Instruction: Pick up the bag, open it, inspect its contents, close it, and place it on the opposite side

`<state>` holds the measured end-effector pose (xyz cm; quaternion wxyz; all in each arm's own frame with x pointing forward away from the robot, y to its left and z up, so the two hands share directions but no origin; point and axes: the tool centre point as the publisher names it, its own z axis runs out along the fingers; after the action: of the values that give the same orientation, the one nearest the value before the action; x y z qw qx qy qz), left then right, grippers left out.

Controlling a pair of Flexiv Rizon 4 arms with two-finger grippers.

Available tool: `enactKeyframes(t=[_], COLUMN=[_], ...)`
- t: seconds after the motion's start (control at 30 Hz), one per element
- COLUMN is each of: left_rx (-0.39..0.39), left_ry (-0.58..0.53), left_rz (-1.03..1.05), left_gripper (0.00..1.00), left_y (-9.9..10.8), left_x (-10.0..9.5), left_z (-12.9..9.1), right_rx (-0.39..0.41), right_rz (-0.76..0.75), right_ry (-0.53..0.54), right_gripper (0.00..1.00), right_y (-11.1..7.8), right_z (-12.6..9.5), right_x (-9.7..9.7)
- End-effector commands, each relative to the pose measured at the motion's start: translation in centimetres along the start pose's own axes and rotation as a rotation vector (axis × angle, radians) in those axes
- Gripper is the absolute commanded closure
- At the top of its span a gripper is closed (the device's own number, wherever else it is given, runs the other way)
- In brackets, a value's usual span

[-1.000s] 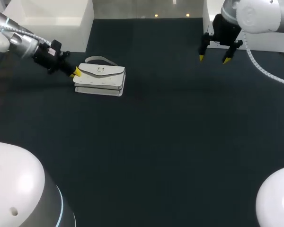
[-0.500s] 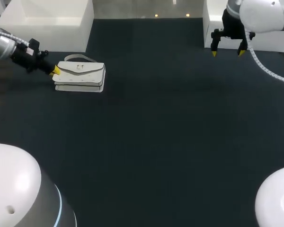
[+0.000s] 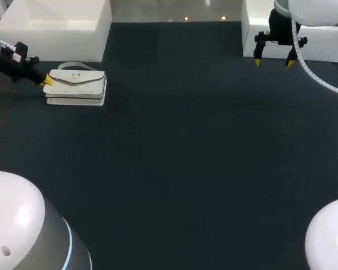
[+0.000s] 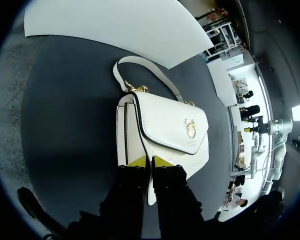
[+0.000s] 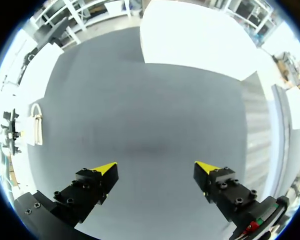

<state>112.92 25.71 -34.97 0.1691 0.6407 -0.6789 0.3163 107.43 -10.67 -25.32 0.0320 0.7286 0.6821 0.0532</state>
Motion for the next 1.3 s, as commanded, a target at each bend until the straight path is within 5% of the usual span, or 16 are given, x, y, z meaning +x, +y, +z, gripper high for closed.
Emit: enactKeyframes(t=[0.03,0.73,1.3], left_rx=[-0.029,-0.029,-0.057], left_ry=[0.010,-0.001,0.001], left_rz=[-0.006,-0.037,-0.048], left_gripper=[1.00,1.00,1.00], left_y=[-1.0,-1.9,-3.9], left_x=[-1.5,-6.8,-9.1], left_z=[-0.7,-5.3,-6.1], right_rx=[0.034,0.052,0.052], right_rz=[0.011,0.069,0.069], right_ry=[-0.017,-0.019,-0.019], right_gripper=[0.00,0.00,0.00], right_y=[0.5,0.4,0.4], right_z=[-0.3,-1.0,-1.0], right_x=[0.2,-0.3,-0.3])
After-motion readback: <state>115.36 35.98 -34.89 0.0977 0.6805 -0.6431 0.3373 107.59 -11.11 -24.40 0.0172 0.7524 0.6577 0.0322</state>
